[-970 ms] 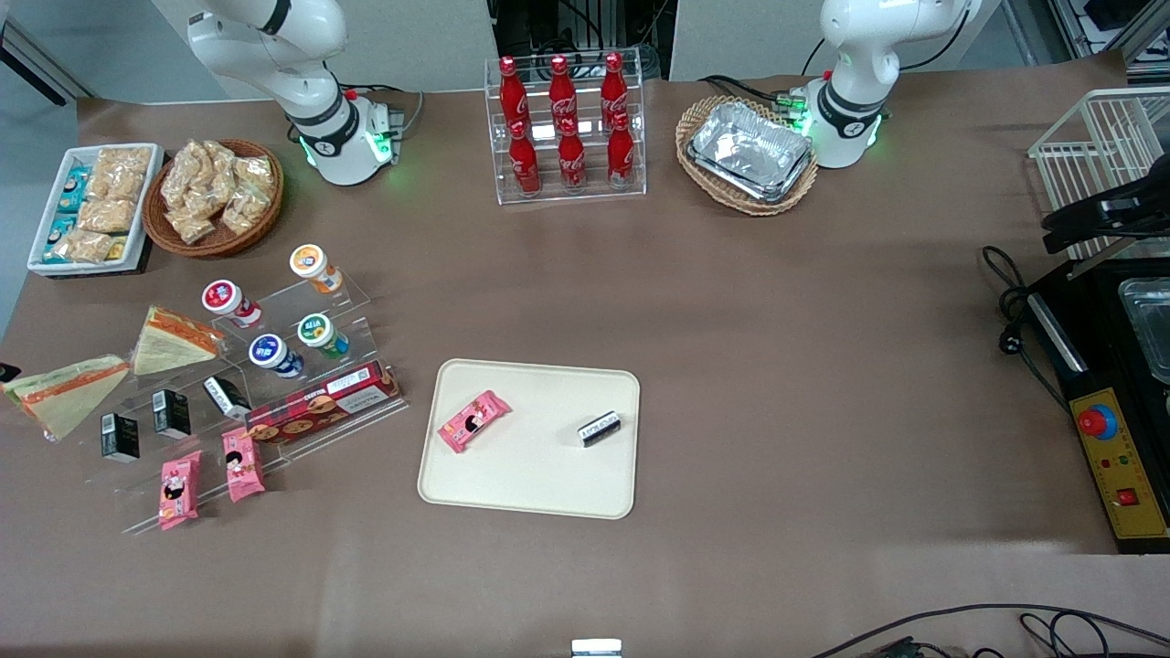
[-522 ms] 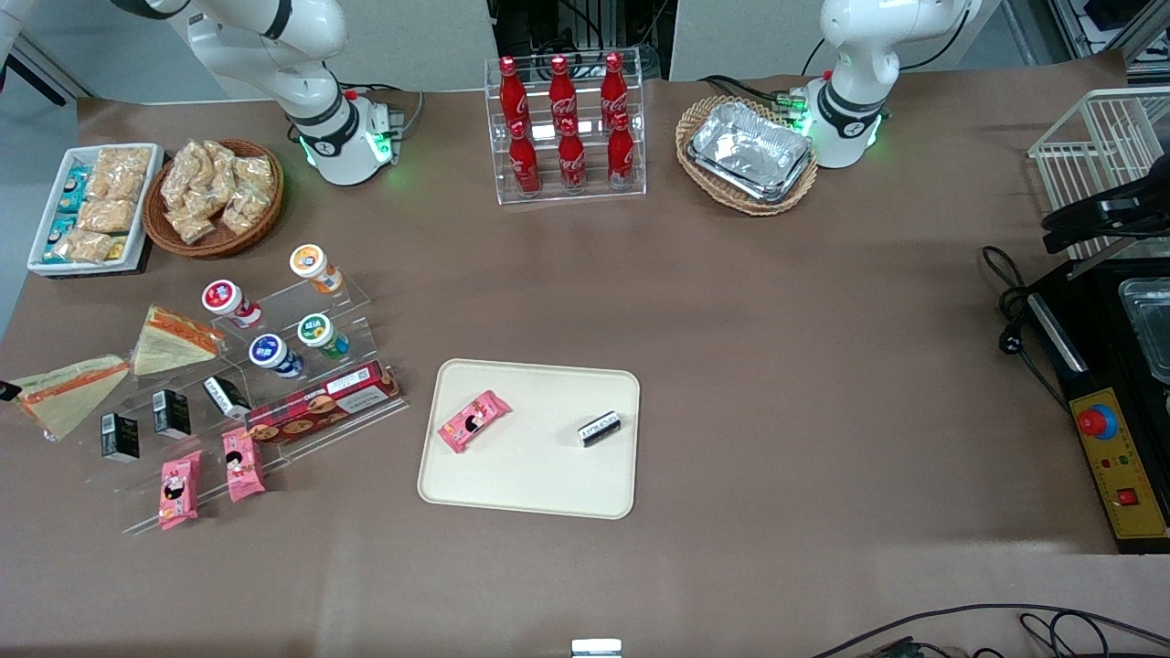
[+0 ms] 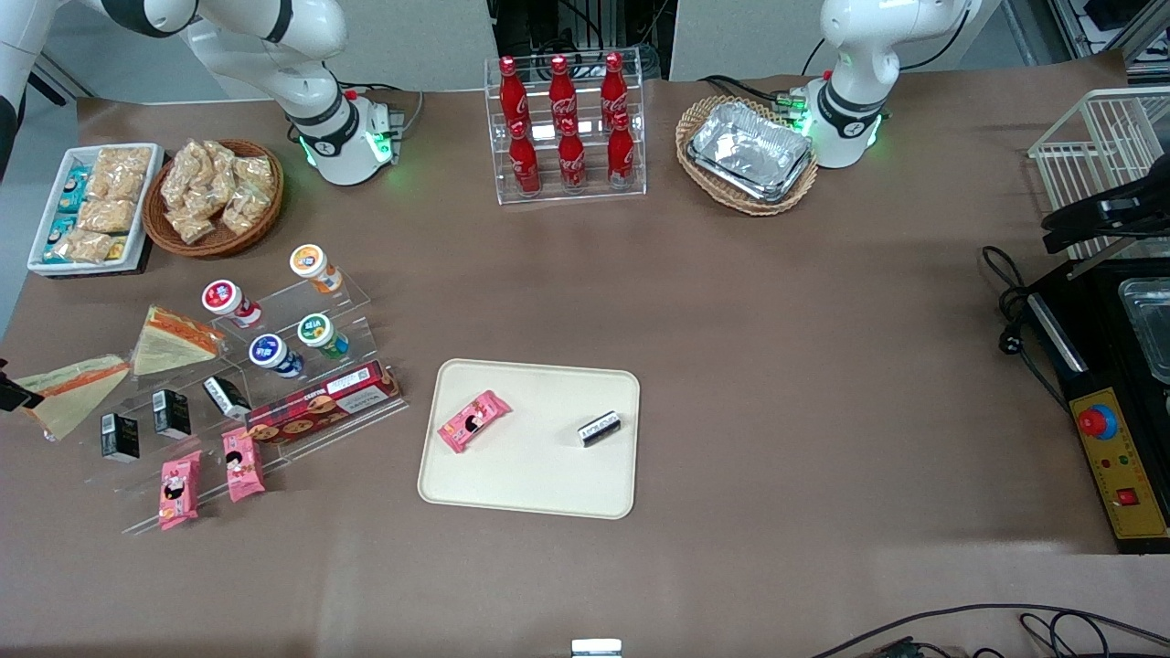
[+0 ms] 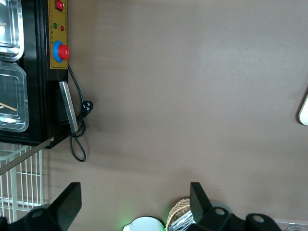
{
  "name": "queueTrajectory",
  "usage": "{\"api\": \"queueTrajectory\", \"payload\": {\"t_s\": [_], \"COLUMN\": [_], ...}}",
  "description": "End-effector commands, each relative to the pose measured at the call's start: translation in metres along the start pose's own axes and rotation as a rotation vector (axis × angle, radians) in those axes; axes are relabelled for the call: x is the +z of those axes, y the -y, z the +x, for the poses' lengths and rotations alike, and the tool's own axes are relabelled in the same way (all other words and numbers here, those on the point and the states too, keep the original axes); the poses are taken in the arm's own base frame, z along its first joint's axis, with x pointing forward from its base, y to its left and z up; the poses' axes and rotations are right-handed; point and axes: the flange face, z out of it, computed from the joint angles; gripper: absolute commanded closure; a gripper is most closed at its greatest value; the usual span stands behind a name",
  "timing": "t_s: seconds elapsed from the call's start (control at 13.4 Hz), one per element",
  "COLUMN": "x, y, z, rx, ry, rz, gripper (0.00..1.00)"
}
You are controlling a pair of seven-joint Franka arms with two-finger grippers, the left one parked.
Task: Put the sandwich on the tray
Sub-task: 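Lower the right gripper and grasp the carrot-filled wrapped sandwich, then lift the sandwich out of the rack with the right gripper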
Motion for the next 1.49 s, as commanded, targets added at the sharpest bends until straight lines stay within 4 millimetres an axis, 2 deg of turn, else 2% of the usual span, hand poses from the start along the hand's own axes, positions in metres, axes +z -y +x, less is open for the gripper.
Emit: {"api": "queueTrajectory", "payload": {"t_s": [0.0, 0.37, 0.6, 0.82, 0.9, 0.97, 1.19, 1.27, 1.42], "x": [0.021, 0.039, 0.050, 0.051, 0.053, 0.053, 0.053, 0.053, 0.049], "y": [-0.007, -0.009, -0.018, -0.026, -0.026, -0.026, -0.028, -0.028, -0.028], "z": [-0.003, 0.004, 0.008, 0.009, 0.008, 0.008, 0.008, 0.008, 0.009], "rx": [-0.033, -0.043, -0.049, -0.048, -0.049, -0.050, -0.124, -0.154, -0.177], "ry": [-0.029, -0.045, -0.047, -0.047, -0.043, -0.040, -0.037, -0.038, -0.042], "rz": [0.054, 0.067, 0.086, 0.082, 0.081, 0.079, 0.070, 0.069, 0.072], "gripper": [0.00, 0.00, 0.00, 0.00, 0.09, 0.34, 0.86, 0.94, 0.98]}}
